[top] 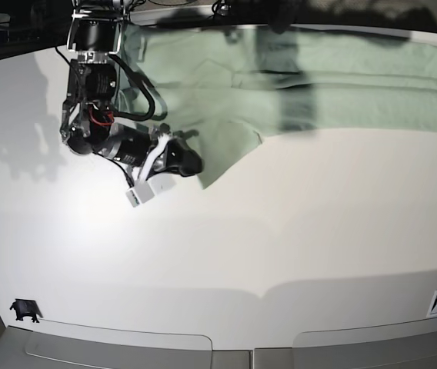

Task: Fold the T-shirt properly
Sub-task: 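Release the shirt and lower the right gripper onto the hem flap, then fold the hem flap over the shirt body with the right gripper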

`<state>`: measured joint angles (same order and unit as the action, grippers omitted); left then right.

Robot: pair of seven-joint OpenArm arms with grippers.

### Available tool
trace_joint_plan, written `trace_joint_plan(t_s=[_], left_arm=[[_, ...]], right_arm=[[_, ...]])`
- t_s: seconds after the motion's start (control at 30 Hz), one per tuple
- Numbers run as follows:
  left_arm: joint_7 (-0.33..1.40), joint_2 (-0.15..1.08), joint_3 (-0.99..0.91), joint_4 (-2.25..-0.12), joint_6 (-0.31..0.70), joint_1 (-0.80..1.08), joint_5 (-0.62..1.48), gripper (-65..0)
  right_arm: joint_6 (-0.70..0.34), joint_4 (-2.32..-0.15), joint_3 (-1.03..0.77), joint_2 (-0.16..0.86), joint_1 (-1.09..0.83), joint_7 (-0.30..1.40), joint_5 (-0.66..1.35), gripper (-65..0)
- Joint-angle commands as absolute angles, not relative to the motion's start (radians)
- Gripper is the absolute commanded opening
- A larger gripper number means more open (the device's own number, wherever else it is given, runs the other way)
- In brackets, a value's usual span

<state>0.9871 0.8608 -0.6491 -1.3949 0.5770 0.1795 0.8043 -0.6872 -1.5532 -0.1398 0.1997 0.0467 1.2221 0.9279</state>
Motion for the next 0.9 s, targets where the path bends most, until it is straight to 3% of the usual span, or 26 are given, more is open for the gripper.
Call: trace_joint_plan(t_s=[0.0,0.53,0.87], left_arm=[[0.967,0.892,-0.661,-1.407,0.576,0.169,0.813,-48.8],[0.967,0.892,-0.661,-1.407,0.576,0.169,0.813,-48.8],[0.963,0.892,-0.661,-1.407,0.576,0.168,0.813,-48.8]], right_arm=[[-0.698,-1.603,-0.142,0.207,0.041,1.222,0.980,-65.0],[-0.698,-1.827,-0.142,0.025,-0.368,1.345,1.156,-65.0],[-0.698,-1.827,-0.137,0.022,-0.466,1.396,1.156,-65.0]])
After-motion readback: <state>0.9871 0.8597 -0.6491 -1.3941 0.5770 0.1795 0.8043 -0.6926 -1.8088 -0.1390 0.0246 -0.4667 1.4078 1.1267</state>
